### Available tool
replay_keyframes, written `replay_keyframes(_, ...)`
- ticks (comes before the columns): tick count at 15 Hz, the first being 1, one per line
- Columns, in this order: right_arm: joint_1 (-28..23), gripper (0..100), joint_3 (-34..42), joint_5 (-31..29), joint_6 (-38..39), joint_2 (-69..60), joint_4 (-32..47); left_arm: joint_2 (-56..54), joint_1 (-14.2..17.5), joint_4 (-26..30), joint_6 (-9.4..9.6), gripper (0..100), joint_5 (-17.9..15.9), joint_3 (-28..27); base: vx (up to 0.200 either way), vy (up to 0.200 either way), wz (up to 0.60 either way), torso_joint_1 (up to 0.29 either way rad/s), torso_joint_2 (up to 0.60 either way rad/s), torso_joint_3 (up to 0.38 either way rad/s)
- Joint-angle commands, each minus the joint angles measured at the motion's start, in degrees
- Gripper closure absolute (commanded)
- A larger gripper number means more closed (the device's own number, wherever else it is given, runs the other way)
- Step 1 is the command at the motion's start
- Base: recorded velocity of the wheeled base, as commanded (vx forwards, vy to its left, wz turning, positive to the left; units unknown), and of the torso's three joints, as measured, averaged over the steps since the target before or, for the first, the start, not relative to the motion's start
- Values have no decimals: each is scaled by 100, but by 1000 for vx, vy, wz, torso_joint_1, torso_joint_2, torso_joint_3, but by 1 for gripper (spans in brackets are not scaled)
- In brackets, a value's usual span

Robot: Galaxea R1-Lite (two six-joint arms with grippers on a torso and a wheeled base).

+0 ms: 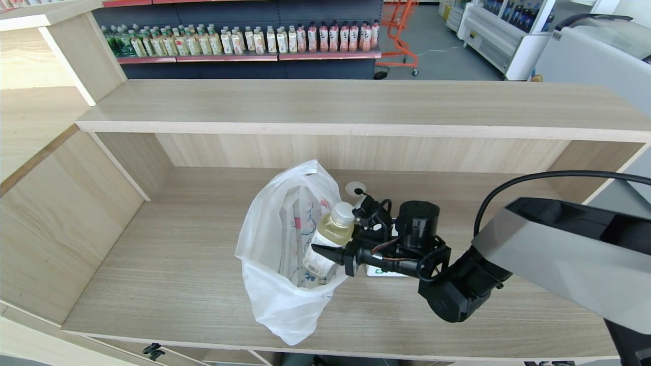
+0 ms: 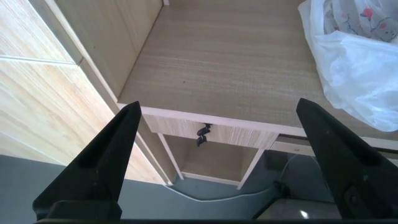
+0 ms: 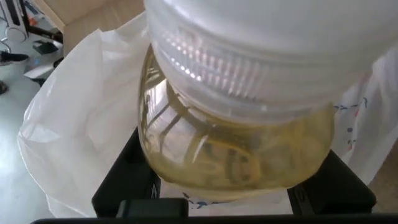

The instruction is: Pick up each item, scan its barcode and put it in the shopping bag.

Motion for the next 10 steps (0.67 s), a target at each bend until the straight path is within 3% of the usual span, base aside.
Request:
replay_keyframes(1, 46, 100, -109, 43, -2, 74, 47, -2, -1, 1, 0, 0, 2, 0, 0, 0, 0, 0, 0, 0)
replay_keyframes(2, 46, 100, -118, 52, -10, 65, 109, -2, -1, 1, 0, 0, 2, 0, 0, 0, 0, 0, 0, 0)
replay_keyframes(3, 28, 0, -145, 61, 60, -5, 170, -2, -1, 1, 0, 0, 2, 0, 0, 0, 0, 0, 0, 0)
replay_keyframes(10, -51, 0, 400, 307, 2257, -1359, 170, 6, -1, 1, 0, 0, 2, 0, 0, 0, 0, 0, 0, 0)
